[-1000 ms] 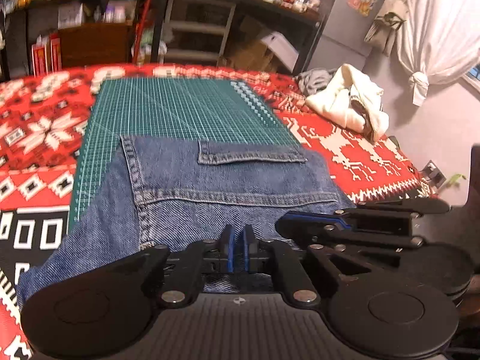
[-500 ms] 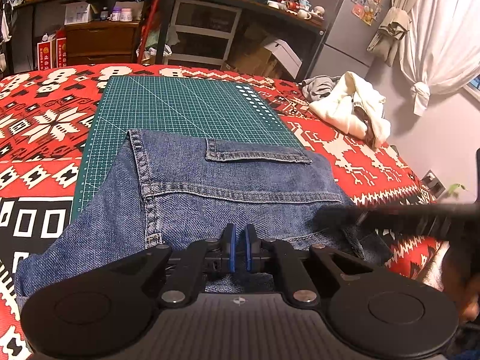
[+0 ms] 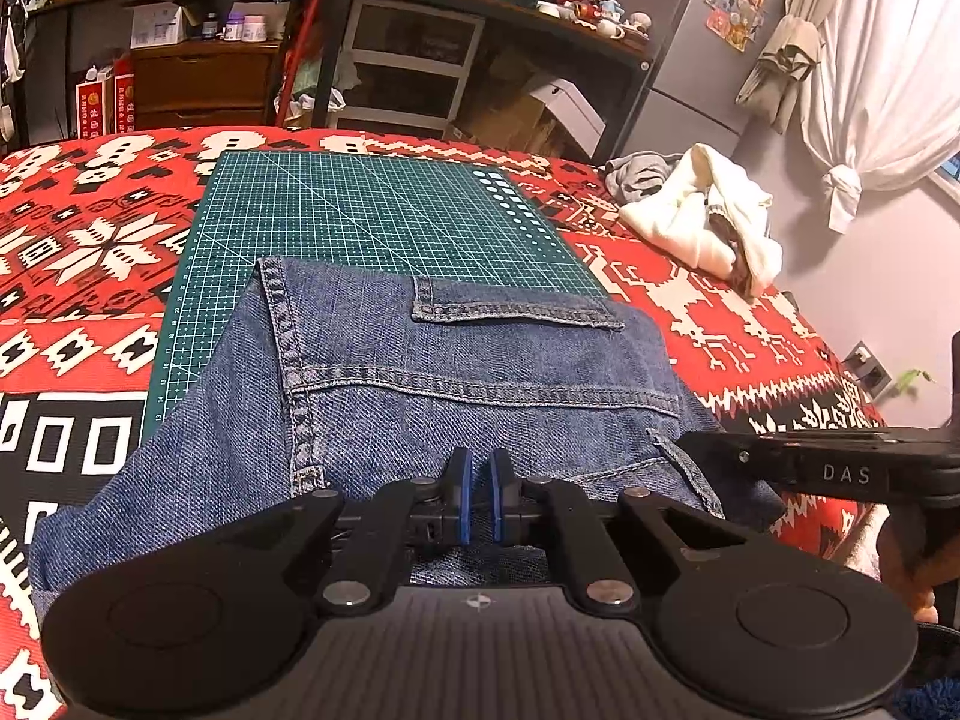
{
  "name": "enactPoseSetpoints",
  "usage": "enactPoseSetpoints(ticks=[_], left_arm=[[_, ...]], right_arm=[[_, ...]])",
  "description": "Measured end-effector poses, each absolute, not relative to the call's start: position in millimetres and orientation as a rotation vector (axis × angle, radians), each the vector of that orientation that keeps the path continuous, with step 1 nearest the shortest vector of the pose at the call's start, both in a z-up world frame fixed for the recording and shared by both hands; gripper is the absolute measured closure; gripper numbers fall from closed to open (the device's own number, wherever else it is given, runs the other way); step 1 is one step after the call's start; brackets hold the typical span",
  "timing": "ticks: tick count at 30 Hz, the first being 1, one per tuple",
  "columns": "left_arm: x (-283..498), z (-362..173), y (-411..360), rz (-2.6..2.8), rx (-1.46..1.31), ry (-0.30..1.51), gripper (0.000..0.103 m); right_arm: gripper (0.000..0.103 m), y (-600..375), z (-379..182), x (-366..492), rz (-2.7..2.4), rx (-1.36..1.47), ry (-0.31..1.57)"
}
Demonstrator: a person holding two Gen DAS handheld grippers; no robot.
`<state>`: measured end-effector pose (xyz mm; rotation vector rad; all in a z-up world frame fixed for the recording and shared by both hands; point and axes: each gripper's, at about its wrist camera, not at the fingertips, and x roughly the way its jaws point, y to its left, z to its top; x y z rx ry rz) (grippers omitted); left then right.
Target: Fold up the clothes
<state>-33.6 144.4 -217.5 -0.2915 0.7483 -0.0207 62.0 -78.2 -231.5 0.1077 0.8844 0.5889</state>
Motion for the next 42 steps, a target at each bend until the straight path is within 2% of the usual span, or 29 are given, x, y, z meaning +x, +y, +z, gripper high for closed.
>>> enactPoseSetpoints(ticks=[9,16,18,22,23,24,26,27,28,30,32,34,36,42], left_arm=[[-28.6,-198.8,130.1,-0.019,-0.271,0.767,0.097],[-20.2,-201.1,108.1,-0.039,-0.193,0.817,0.096],[-20.3,-200.8,104.5,-0.035,-0.163,0.826,0.095],[-19.5,-196.1,100.6,-0.018,-0.130,0.852,0.095],[-19.8,-194.3,101.9,-0.015,-0.134,0.857,0.095],[-19.8,-191.5,104.3,-0.002,-0.138,0.865,0.094],[-19.8,-185.8,108.9,0.023,-0.145,0.881,0.083],[-19.4,-181.6,109.6,0.045,-0.140,0.884,0.070],[-20.6,-176.4,112.6,0.058,-0.136,0.876,0.062],[-22.8,-166.2,118.5,0.083,-0.130,0.862,0.056],[-21.9,-159.1,124.2,0.101,-0.125,0.866,0.044],[-20.3,-154.8,130.1,0.122,-0.119,0.880,0.026],[-17.7,-154.5,135.3,0.134,-0.108,0.903,0.023],[-7.0,-164.9,147.6,0.103,-0.081,0.993,0.016]], right_arm=[[0.100,-64.7,-206.9,46.5,0.617,0.027,0.838],[0.100,-51.9,-213.3,43.4,0.623,-0.036,0.859],[0.095,-55.1,-215.6,43.1,0.619,-0.037,0.878],[0.094,-61.9,-214.5,44.8,0.611,-0.008,0.893],[0.087,-62.4,-212.3,45.7,0.609,-0.011,0.894],[0.075,-62.4,-209.7,46.5,0.608,-0.017,0.897],[0.059,-61.7,-204.2,48.8,0.599,-0.033,0.907],[0.052,-61.3,-201.3,50.1,0.594,-0.041,0.910],[0.050,-60.9,-198.5,51.4,0.596,-0.045,0.911],[0.030,-59.7,-193.0,55.8,0.605,-0.044,0.916],[0.016,-57.8,-188.7,60.6,0.617,-0.048,0.926],[0.011,-55.2,-184.8,66.4,0.627,-0.062,0.936],[0.002,-51.8,-182.3,74.5,0.631,-0.081,0.955],[0.001,-34.4,-182.7,99.6,0.642,-0.138,1.032]])
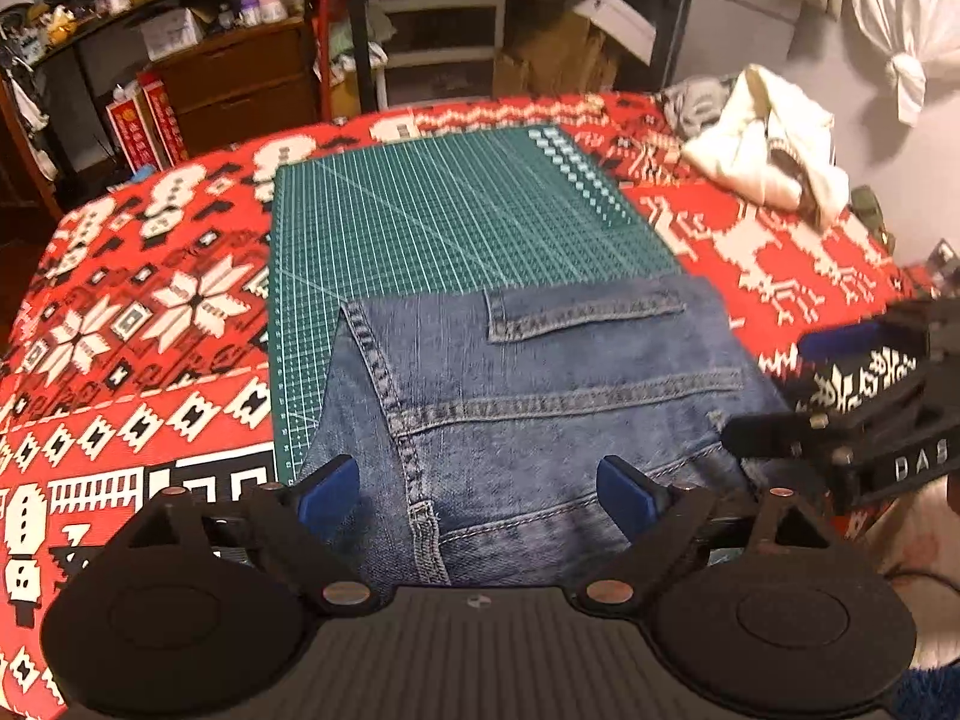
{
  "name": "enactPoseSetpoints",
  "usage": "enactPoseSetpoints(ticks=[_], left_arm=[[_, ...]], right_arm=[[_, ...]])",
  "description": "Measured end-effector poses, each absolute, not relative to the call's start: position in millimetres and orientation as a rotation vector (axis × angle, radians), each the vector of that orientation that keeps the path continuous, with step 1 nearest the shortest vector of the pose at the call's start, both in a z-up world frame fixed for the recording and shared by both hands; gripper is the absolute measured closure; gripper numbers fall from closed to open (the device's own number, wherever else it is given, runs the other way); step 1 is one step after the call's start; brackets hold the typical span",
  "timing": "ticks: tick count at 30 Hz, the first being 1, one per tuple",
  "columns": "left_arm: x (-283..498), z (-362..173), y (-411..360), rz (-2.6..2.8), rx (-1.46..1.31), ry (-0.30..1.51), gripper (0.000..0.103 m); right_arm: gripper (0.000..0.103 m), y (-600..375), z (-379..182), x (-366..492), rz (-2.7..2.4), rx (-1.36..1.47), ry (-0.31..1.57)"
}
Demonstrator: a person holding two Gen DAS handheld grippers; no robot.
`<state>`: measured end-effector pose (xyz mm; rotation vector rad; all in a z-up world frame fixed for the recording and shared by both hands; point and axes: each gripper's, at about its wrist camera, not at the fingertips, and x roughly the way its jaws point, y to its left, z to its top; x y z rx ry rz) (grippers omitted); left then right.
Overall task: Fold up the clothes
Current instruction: 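Open both grippers and grasp the shorts hem edge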
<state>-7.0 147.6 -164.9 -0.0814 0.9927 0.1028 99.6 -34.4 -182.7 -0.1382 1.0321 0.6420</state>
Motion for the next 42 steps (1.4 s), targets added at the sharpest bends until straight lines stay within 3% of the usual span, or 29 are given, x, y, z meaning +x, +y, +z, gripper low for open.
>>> enactPoseSetpoints(ticks=[10,19,42], left_arm=[[23.7,-194.4,167.1,0.138,-0.094,1.197,0.015],[31.3,-205.1,164.4,0.143,-0.094,1.227,0.000],[48.9,-209.4,181.6,0.134,-0.186,1.317,0.000]], right_arm=[[0.000,-7.0,-211.7,121.4,0.595,-0.242,1.155],[0.000,-16.2,-215.8,124.5,0.598,-0.187,1.154],[0.000,-9.2,-218.3,129.6,0.597,-0.205,1.175]])
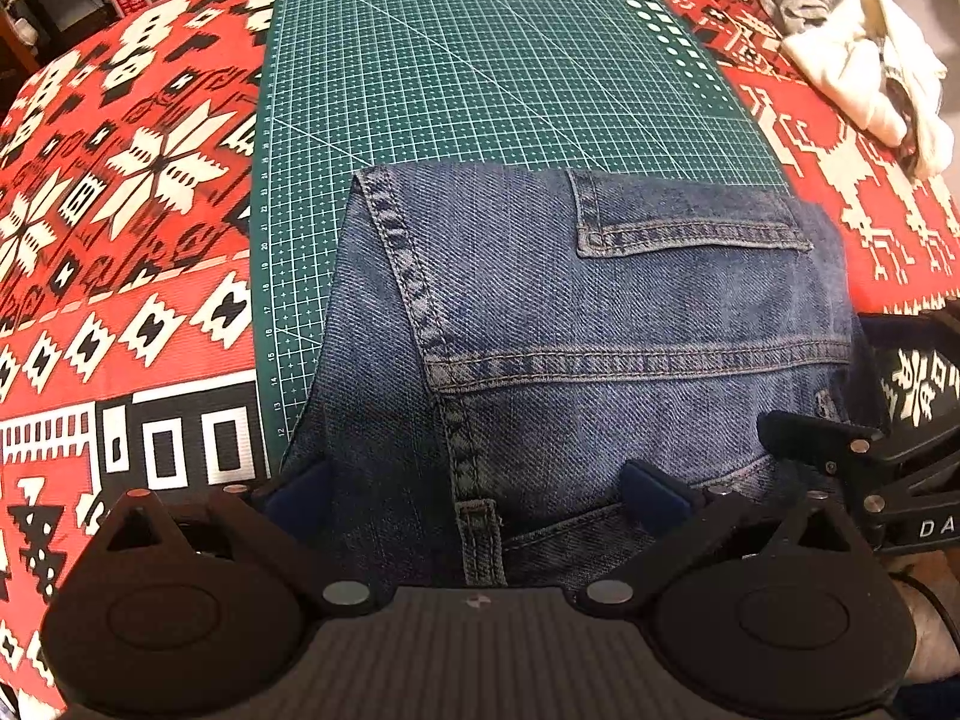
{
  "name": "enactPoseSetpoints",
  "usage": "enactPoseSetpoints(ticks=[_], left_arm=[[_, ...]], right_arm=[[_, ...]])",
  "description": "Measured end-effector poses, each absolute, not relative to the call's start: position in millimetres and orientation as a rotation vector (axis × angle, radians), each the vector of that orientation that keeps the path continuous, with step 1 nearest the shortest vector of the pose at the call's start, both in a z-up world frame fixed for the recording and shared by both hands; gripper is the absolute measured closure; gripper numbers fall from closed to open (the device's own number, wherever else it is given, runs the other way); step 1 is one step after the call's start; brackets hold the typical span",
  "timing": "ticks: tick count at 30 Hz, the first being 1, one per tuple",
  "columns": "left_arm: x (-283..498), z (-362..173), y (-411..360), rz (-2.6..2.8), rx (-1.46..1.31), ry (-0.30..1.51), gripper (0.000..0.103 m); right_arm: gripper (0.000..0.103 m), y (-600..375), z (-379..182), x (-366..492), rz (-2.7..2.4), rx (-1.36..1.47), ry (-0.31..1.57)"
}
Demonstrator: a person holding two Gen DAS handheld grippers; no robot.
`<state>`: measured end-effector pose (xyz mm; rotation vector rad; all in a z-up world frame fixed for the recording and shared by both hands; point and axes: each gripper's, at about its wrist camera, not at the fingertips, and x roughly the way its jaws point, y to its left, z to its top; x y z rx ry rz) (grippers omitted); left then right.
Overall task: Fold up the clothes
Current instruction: 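Open both grippers and grasp the shorts hem edge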
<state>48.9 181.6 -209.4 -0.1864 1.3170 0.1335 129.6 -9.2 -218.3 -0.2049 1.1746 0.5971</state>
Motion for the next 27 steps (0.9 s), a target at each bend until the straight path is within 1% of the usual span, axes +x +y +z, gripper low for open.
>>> enactPoseSetpoints(ticks=[10,14,17,18,19,20,22,23,24,25,27], left_arm=[[40.5,-208.4,181.1,0.145,-0.193,1.268,0.000],[37.4,-205.2,181.0,0.157,-0.207,1.259,0.001],[38.0,-199.4,181.3,0.165,-0.237,1.267,0.013],[37.7,-196.2,181.2,0.165,-0.248,1.268,0.020],[37.7,-193.3,181.8,0.169,-0.261,1.268,0.025],[37.6,-190.2,182.6,0.170,-0.281,1.267,0.028],[35.2,-183.6,187.9,0.153,-0.346,1.267,0.038],[34.1,-180.3,189.8,0.143,-0.379,1.266,0.040],[32.4,-176.4,191.1,0.135,-0.408,1.260,0.045],[30.6,-172.7,191.5,0.129,-0.426,1.251,0.053],[26.9,-164.8,190.6,0.126,-0.450,1.229,0.063]], right_arm=[[0.000,-12.6,-218.8,124.6,0.574,-0.181,1.141],[0.001,-14.9,-216.6,126.6,0.561,-0.151,1.167],[0.007,-17.9,-211.5,127.1,0.543,-0.127,1.181],[0.008,-18.9,-208.2,126.5,0.536,-0.125,1.180],[0.009,-20.2,-204.0,125.5,0.532,-0.124,1.175],[0.009,-21.4,-199.1,124.2,0.530,-0.123,1.169],[0.012,-23.4,-189.0,120.7,0.528,-0.122,1.157],[0.015,-24.1,-184.1,118.7,0.527,-0.120,1.153],[0.018,-24.8,-179.2,116.7,0.527,-0.119,1.150],[0.019,-25.3,-174.9,114.5,0.529,-0.114,1.147],[0.027,-26.7,-168.3,110.7,0.531,-0.087,1.150]])
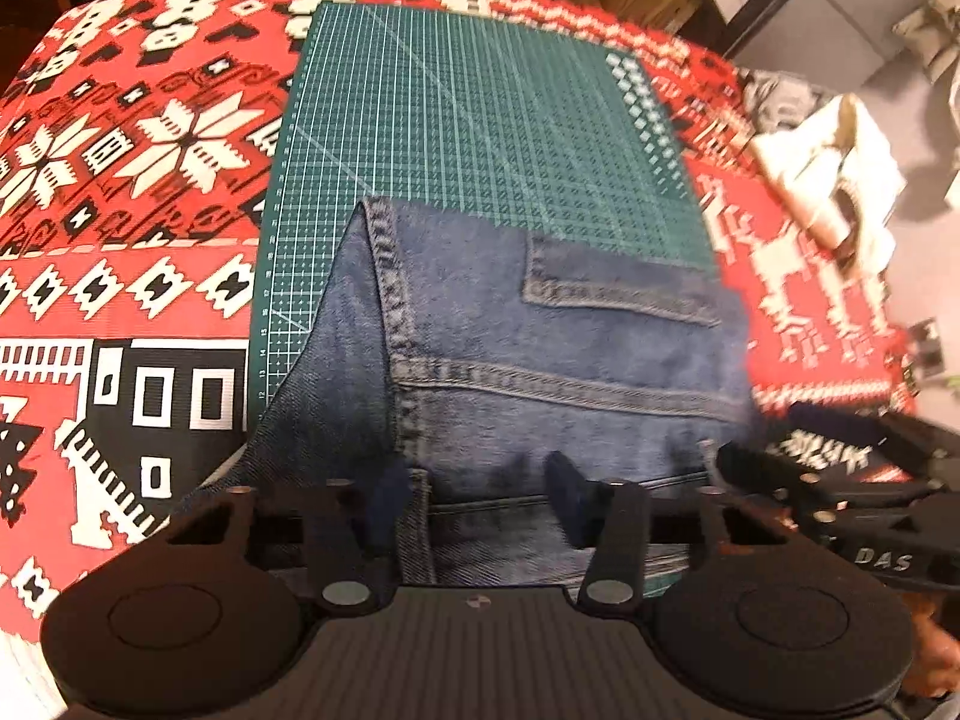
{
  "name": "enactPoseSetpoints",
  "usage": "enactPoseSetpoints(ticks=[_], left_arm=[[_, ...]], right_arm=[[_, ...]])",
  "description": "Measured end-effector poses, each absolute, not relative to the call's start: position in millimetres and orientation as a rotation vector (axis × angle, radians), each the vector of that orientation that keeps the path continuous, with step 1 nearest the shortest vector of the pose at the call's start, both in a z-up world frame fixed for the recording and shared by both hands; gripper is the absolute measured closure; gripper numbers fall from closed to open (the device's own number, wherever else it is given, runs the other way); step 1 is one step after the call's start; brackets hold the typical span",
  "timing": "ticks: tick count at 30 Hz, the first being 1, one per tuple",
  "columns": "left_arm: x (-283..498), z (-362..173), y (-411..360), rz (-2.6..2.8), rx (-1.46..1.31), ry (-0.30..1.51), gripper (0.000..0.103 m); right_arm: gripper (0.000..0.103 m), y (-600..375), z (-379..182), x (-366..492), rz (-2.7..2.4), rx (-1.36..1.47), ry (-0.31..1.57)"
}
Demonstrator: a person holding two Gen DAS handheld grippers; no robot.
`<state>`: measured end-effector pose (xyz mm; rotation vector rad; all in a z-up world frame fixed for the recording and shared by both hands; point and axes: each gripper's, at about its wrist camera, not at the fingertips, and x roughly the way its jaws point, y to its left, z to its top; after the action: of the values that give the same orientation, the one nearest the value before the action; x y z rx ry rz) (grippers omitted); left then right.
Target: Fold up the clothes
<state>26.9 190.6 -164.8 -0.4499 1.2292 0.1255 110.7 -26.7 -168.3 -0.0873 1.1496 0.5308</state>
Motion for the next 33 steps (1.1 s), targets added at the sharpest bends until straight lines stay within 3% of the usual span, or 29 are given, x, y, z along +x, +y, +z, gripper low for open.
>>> enactPoseSetpoints(ticks=[1,3,6,9,20,33], left_arm=[[25.0,-161.3,190.2,0.124,-0.463,1.218,0.066],[22.1,-157.8,190.9,0.102,-0.516,1.201,0.068],[21.2,-162.7,193.8,0.048,-0.610,1.192,0.080],[23.6,-172.2,192.5,0.017,-0.655,1.198,0.093],[28.9,-206.3,186.5,0.021,-0.627,1.224,0.100],[14.1,-216.9,206.8,-0.001,-0.728,1.212,0.100]], right_arm=[[0.031,-27.3,-166.4,109.5,0.538,-0.068,1.156],[0.053,-27.5,-165.3,108.5,0.563,-0.023,1.176],[0.086,-24.0,-169.6,108.5,0.592,0.035,1.211],[0.099,-17.7,-177.1,110.9,0.610,0.085,1.236],[0.103,12.3,-212.6,116.7,0.678,0.179,1.235],[0.103,-44.0,-215.7,119.4,0.612,0.219,1.220]])
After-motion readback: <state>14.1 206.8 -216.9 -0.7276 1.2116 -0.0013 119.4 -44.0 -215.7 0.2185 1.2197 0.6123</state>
